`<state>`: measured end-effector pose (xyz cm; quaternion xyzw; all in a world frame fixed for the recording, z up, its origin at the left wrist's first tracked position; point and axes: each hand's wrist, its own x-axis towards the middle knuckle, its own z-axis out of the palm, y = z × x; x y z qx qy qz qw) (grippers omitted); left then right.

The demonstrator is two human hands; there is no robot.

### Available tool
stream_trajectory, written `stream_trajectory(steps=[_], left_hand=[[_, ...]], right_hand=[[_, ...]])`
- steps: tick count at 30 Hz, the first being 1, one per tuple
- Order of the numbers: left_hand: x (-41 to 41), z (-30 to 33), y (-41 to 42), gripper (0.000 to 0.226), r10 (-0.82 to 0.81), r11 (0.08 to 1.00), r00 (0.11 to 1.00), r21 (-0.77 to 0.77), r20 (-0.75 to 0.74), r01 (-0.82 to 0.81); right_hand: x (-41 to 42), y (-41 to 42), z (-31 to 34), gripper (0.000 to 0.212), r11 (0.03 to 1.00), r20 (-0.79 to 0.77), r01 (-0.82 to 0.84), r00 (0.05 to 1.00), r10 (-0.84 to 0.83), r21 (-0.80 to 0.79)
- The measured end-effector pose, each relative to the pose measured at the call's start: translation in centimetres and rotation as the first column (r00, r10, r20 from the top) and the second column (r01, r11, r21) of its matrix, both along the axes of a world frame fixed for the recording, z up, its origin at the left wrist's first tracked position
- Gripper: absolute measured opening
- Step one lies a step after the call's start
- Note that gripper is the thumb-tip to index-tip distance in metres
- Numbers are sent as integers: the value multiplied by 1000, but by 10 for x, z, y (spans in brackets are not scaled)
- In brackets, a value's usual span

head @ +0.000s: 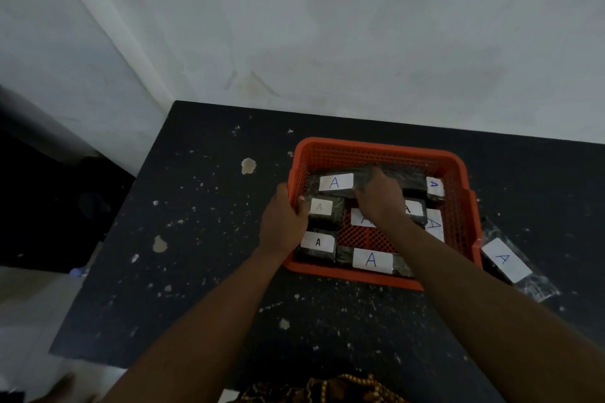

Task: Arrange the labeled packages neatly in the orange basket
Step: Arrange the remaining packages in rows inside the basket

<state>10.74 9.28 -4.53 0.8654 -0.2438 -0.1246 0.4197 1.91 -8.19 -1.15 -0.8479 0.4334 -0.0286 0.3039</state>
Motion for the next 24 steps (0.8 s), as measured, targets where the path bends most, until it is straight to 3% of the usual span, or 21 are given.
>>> stream_trajectory(steps=[3,10,16,21,24], left_hand=[[-1,1,0,6,6,1000,1000,1,11,-6],[-2,3,0,7,12,1000,1000,11,4,-12],[-3,5,1,9,11,1000,1000,12,5,-11],[-3,6,0,10,11,1000,1000,13,-2,-11],[-3,6,1,10,9,1000,1000,13,2,-9]], right_hand=[[-1,-1,2,21,997,-106,-49,993,43,-58],[-4,-5,2,18,985,-127,-122,986,107,-118],[-3,-8,3,16,926,-205,-224,965,166,-303],[-5,-5,-5,17,889,-302,-355,915,268,-289],[-7,-5,-6,28,880,-345,-408,884,314,-244]])
